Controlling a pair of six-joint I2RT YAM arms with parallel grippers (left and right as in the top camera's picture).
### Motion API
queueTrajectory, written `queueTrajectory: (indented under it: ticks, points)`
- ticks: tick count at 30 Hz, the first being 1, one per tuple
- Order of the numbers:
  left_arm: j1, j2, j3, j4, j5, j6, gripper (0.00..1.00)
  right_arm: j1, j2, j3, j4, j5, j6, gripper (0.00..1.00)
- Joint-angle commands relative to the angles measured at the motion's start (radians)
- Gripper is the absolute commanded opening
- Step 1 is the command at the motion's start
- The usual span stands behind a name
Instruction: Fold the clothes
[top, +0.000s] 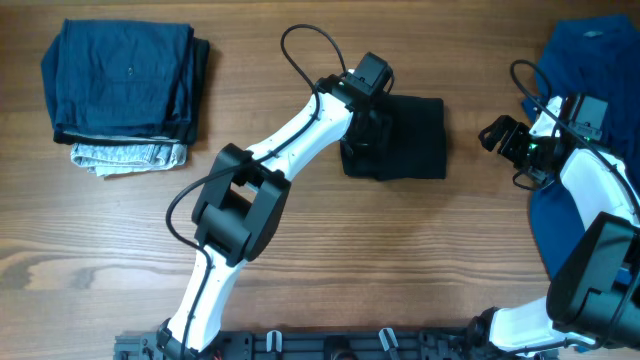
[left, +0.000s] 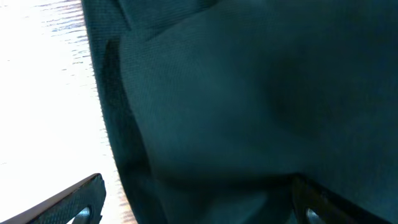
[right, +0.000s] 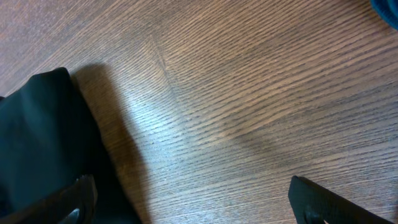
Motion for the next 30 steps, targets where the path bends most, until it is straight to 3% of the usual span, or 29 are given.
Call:
queueTrajectory:
  ticks: [1, 4, 7, 9, 10, 11, 12, 17, 19, 23, 27, 30]
  points:
    - [-0.002, 0.078, -0.003, 0.006, -0.057, -0.014, 0.97, 0.002, -0.017, 0.01, 0.007, 0.013, -0.001, 1.0]
    - [-0.005, 0.106, -0.003, 0.011, -0.057, -0.014, 0.89, 0.002, -0.017, 0.01, 0.007, 0.014, -0.002, 1.0]
    - [-0.004, 0.113, -0.003, -0.002, -0.057, -0.014, 0.51, 0.002, -0.017, 0.01, 0.007, 0.013, -0.001, 0.99]
    - [-0.004, 0.113, -0.003, -0.006, -0.057, -0.014, 0.48, 0.002, -0.017, 0.01, 0.007, 0.013, -0.001, 0.99]
    - [-0.004, 0.113, -0.003, -0.009, -0.057, -0.014, 0.38, 0.002, -0.017, 0.01, 0.007, 0.013, -0.001, 1.0]
    - [-0.004, 0.113, -0.003, -0.008, -0.057, -0.014, 0.15, 0.002, -0.017, 0.01, 0.007, 0.014, -0.001, 0.99]
    - [-0.004, 0.111, -0.003, -0.006, -0.057, -0.014, 0.04, 0.002, -0.017, 0.01, 0.007, 0.013, -0.001, 0.99]
    - [-0.004, 0.058, -0.003, 0.007, -0.088, -0.014, 0.04, 0.002, -0.017, 0.01, 0.007, 0.014, -0.002, 0.99]
    - [-0.004, -0.023, -0.003, 0.021, -0.191, -0.02, 0.04, 0.002, -0.017, 0.01, 0.007, 0.014, -0.001, 0.99]
    - [-0.001, -0.169, -0.003, 0.052, -0.246, -0.021, 0.04, 0.002, -0.017, 0.01, 0.007, 0.014, -0.001, 0.99]
    - [0.043, -0.264, -0.003, 0.079, -0.404, -0.021, 0.04, 0.002, -0.017, 0.01, 0.007, 0.013, -0.001, 1.0]
    - [0.141, -0.29, -0.003, 0.106, -0.416, -0.014, 0.04, 0.002, -0.017, 0.01, 0.007, 0.014, -0.001, 0.99]
